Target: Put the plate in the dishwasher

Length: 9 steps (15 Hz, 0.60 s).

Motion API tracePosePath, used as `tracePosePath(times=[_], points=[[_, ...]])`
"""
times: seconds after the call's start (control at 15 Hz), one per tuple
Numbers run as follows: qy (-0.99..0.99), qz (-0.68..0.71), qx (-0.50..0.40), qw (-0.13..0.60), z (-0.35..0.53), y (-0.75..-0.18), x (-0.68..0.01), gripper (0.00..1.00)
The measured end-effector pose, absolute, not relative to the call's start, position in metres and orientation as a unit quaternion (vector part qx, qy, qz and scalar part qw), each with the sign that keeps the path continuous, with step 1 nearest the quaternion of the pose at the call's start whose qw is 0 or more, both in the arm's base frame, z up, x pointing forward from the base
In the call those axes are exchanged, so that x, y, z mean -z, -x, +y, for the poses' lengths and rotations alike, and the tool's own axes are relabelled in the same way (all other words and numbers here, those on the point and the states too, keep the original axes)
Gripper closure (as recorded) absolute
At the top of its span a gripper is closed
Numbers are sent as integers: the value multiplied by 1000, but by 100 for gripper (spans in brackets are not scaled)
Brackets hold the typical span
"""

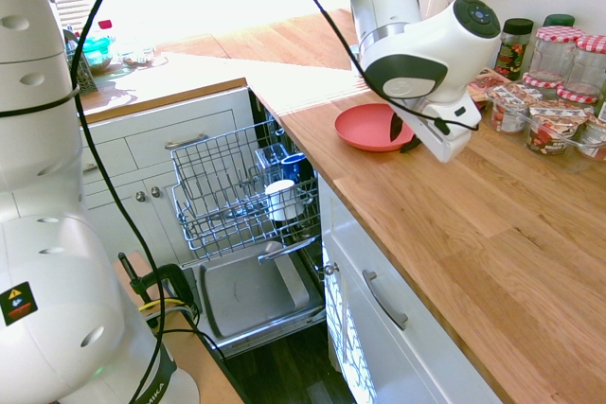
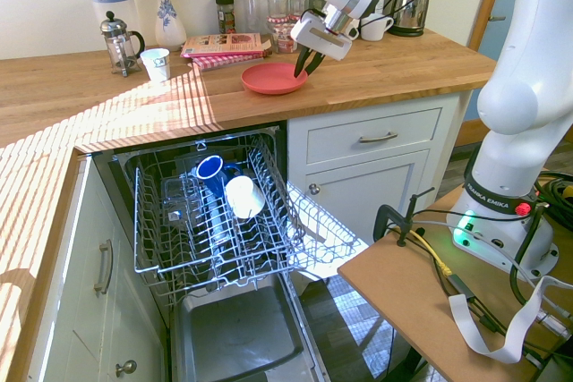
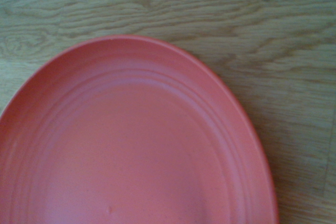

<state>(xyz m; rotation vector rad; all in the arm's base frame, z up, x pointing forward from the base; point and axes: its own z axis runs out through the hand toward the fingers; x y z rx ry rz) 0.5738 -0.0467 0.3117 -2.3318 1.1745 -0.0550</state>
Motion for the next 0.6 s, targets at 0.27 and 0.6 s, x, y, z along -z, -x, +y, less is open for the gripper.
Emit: tracePosePath(times=[0.27,0.6], points=[[869,423,22,254,-41,-577,-315,100],[918,355,70,163,31,-597,-419,100]])
